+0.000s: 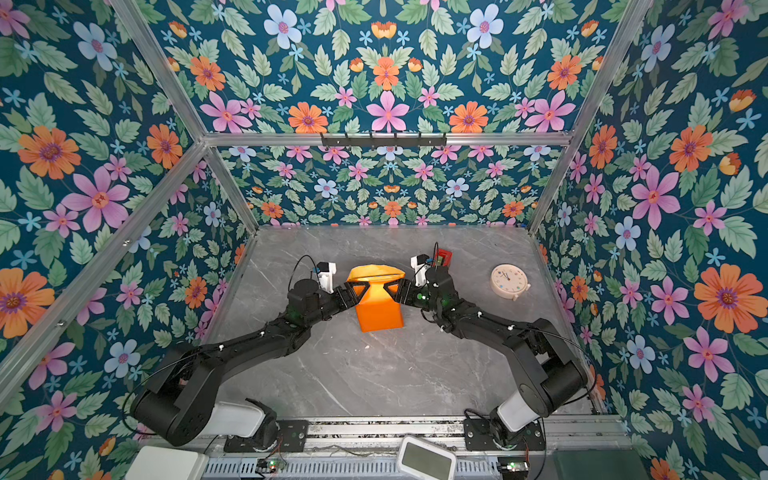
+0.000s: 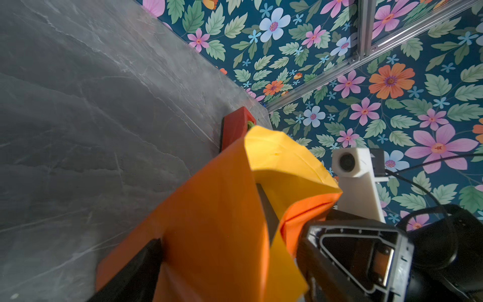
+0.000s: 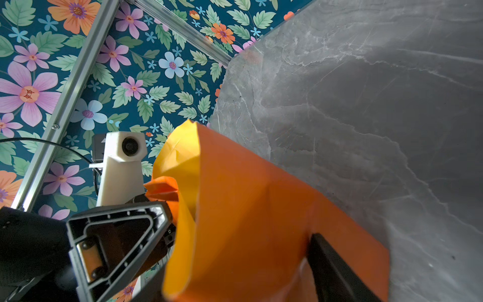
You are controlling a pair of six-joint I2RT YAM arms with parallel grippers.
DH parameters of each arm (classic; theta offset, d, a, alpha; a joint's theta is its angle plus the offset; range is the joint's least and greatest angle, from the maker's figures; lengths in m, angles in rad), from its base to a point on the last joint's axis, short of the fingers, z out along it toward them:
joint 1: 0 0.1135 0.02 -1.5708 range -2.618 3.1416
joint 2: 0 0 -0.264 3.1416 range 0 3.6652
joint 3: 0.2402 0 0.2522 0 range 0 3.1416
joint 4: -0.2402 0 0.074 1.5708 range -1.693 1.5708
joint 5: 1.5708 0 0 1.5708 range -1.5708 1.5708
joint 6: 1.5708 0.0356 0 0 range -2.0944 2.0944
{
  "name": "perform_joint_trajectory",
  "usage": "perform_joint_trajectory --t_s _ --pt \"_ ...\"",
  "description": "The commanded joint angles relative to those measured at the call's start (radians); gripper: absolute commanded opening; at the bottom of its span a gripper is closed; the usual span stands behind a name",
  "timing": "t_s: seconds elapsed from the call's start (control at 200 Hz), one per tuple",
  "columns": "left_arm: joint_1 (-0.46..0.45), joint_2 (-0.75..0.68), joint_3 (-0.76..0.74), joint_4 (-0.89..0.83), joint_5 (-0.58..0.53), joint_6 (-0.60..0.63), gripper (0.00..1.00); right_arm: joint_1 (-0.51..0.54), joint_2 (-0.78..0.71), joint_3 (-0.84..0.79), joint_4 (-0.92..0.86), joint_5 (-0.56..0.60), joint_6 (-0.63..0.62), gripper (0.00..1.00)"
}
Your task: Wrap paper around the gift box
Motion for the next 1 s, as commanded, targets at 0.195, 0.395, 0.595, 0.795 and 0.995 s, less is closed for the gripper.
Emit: perform_joint_trajectory --t_s 0.195,0.395,0.595,0.795,0.995 --pt "-0.029 -0.006 0.011 -0.108 -0.004 0.115 0.79 0.022 -0.006 -0.022 -0.026 0.039 -0.021 0.59" --pt "-0.029 -0.02 0.033 -0.247 -0.131 0.189 0.83 0.051 -0.031 -0.042 -0.133 0.165 -0.058 0.51" --pt "-0.029 0.011 0.061 -0.331 -0.225 0.241 0.8 0.058 -0.051 -0.029 -0.229 0.255 -0.115 0.48" --pt "-0.031 0.019 0.063 -0.331 -0.23 0.262 0.8 0.058 -0.077 0.028 -0.313 0.314 -0.172 0.57" --pt "-0.031 0.021 0.081 -0.33 -0.238 0.28 0.81 0.059 -0.037 0.067 -0.359 0.335 -0.19 0.57"
